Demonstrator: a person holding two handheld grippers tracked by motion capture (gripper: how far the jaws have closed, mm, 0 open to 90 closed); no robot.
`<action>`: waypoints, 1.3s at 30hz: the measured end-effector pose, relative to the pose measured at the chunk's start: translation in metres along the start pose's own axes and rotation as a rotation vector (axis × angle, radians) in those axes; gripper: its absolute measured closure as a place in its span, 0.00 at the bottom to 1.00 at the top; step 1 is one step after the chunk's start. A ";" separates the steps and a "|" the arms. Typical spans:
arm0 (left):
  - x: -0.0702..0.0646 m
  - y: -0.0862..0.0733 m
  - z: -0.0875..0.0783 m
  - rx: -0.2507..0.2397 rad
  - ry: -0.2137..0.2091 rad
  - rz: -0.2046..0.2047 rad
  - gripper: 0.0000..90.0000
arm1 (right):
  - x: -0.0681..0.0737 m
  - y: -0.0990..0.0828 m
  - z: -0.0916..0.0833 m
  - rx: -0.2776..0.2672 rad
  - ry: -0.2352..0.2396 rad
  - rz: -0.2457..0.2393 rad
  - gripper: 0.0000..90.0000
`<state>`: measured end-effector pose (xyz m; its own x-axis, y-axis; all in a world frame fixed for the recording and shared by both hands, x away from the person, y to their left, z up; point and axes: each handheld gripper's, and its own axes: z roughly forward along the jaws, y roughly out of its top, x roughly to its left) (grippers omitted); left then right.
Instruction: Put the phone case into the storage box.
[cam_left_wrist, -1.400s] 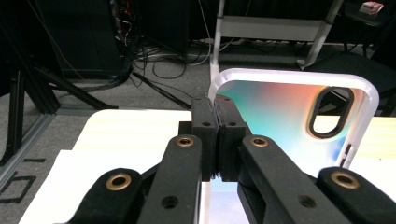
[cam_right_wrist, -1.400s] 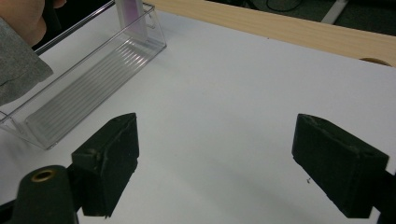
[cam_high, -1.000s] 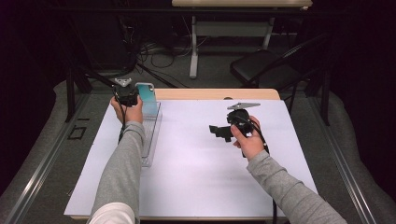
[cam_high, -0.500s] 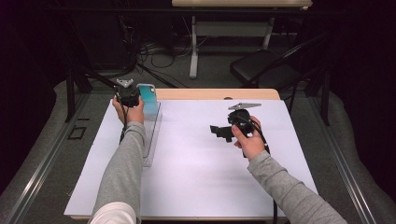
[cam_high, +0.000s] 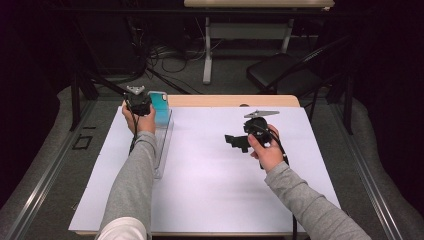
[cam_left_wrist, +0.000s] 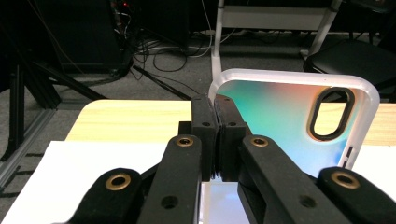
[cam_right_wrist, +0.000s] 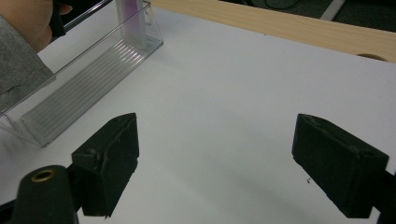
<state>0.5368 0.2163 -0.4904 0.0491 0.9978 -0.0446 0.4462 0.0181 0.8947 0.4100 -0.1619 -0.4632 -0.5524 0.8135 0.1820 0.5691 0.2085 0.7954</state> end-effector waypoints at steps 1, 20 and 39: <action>0.000 0.000 0.000 0.001 0.001 0.003 0.98 | 0.000 0.000 0.000 0.000 0.000 0.001 0.16; -0.002 -0.002 0.002 0.011 0.002 0.011 0.97 | 0.000 0.000 0.000 0.001 -0.001 0.000 0.16; 0.001 -0.001 0.003 0.026 -0.005 0.006 0.88 | 0.000 0.000 0.001 0.004 0.000 0.001 0.16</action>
<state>0.5386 0.2171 -0.4929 0.0563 0.9975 -0.0421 0.4694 0.0107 0.8829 0.4100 -0.1614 -0.4638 -0.5519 0.8136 0.1828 0.5720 0.2099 0.7930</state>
